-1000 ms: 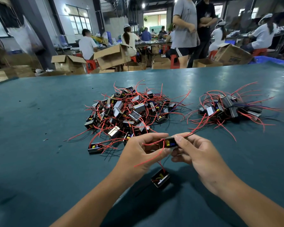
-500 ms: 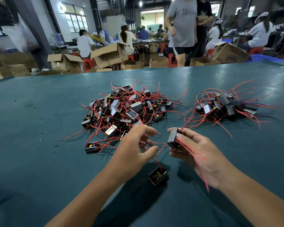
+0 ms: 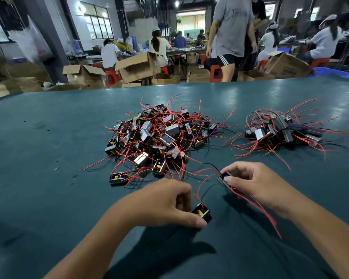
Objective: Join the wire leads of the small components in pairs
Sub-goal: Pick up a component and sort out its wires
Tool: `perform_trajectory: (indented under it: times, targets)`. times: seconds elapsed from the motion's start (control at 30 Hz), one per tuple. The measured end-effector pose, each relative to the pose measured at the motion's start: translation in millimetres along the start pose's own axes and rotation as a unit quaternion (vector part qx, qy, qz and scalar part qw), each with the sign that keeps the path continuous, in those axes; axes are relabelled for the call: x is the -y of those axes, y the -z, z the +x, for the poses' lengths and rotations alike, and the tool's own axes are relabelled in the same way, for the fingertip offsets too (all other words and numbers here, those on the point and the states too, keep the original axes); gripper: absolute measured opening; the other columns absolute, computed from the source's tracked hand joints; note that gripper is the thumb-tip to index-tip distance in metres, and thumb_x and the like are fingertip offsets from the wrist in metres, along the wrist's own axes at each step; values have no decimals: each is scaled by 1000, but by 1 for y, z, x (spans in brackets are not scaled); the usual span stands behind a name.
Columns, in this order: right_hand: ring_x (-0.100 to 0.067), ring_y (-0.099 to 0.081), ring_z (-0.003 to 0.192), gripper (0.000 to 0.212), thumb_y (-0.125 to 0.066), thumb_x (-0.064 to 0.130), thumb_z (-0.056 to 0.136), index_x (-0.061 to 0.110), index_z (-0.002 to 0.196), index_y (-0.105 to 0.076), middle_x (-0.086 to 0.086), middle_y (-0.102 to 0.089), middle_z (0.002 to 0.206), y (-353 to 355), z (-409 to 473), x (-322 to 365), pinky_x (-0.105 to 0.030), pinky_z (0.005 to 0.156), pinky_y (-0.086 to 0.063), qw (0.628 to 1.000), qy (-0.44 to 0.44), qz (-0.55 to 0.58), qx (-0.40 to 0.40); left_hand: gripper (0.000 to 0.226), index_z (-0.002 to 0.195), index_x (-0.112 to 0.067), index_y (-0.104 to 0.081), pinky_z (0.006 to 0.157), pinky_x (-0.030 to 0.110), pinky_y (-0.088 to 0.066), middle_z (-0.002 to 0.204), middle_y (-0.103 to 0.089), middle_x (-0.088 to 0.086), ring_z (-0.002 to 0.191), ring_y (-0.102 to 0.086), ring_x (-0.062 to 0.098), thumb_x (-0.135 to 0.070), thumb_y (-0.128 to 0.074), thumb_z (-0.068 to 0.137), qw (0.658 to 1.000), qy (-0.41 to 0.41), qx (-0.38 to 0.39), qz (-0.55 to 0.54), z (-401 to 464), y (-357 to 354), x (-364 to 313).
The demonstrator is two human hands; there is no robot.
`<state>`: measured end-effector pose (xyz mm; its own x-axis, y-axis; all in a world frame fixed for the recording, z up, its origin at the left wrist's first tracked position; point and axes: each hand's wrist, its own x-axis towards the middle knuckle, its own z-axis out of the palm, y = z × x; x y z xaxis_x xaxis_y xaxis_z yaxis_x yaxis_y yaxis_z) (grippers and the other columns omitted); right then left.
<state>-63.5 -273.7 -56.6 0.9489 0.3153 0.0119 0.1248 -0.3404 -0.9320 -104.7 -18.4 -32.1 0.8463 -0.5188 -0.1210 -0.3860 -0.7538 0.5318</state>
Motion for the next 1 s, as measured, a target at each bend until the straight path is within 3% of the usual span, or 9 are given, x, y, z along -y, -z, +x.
perform_trajectory:
  times: [0.17, 0.3, 0.43, 0.53, 0.63, 0.73, 0.83, 0.9, 1.0]
  targets:
    - [3, -59, 72, 8, -73, 34, 87, 38, 93, -75, 27, -67, 82, 15, 3, -8, -12, 67, -43, 966, 21, -257, 16, 36, 98, -31, -57, 75, 31, -49, 90, -61, -14, 83, -56, 7, -57, -74, 79, 990, 23, -10, 137, 4, -13, 2]
    - [-1, -63, 77, 11, -73, 35, 87, 38, 98, -75, 12, -72, 84, 15, 5, -12, -23, 74, -48, 961, 19, -273, 36, 28, 107, -34, -61, 74, 30, -49, 92, -65, -13, 81, -58, 6, -48, -73, 85, 988, 40, -8, 149, 2, 4, 14]
    - [3, -64, 73, 14, -75, 37, 84, 35, 96, -68, 18, -72, 80, 18, 7, -13, -26, 77, -51, 964, 15, -265, 22, 36, 94, -29, -66, 64, 27, -47, 81, -64, -14, 73, -58, 0, -64, -64, 85, 991, 50, -8, 123, 2, 6, 24]
    - [0, -67, 79, 9, -71, 33, 88, 32, 96, -68, 15, -74, 85, 28, 8, -9, -31, 83, -51, 974, 0, -226, 2, 42, 88, -22, -73, 66, 25, -55, 80, -72, -8, 72, -68, 5, -59, -55, 93, 999, 42, 14, -25, -1, 13, 25]
    - [-15, -70, 91, 8, -67, 19, 92, 23, 97, -70, 5, -76, 90, 41, 4, 2, -32, 84, -54, 985, 17, -163, -50, 10, 100, -29, -75, 72, 22, -54, 92, -72, -14, 81, -66, 4, -28, -66, 96, 1000, -17, -14, -11, -4, 19, 32]
    - [-24, -71, 90, 15, -58, 4, 94, 12, 99, -70, -7, -76, 92, 46, -8, 23, -23, 76, -58, 992, 76, -7, -97, 42, 115, -28, -72, 75, 22, -50, 113, -64, -14, 90, -60, 4, 4, -63, 89, 995, -94, -13, 17, -3, 14, 27]
    - [-27, -71, 95, 19, -56, 6, 89, 6, 101, -71, -19, -73, 101, 31, -27, 44, -28, 84, -58, 978, 89, 188, -7, 48, 121, -19, -71, 74, 8, -42, 128, -59, -7, 94, -57, -6, 10, -61, 85, 988, -154, 19, 27, 0, 4, 18]
    - [-17, -70, 99, 21, -57, 0, 92, 13, 100, -72, -7, -74, 103, 15, -35, 47, -24, 89, -55, 990, 84, 100, 49, 43, 124, -23, -70, 76, 12, -44, 130, -55, -10, 89, -57, 0, 1, -69, 88, 989, -140, 26, 46, 4, -1, 15]
    - [6, -62, 97, 21, -60, 11, 94, 30, 98, -68, 22, -70, 98, -5, -40, 43, -11, 87, -45, 963, 110, -247, 10, 37, 125, -38, -65, 75, 16, -36, 127, -49, -15, 89, -47, -2, -24, -71, 91, 981, -107, -3, 159, 7, -5, 13]
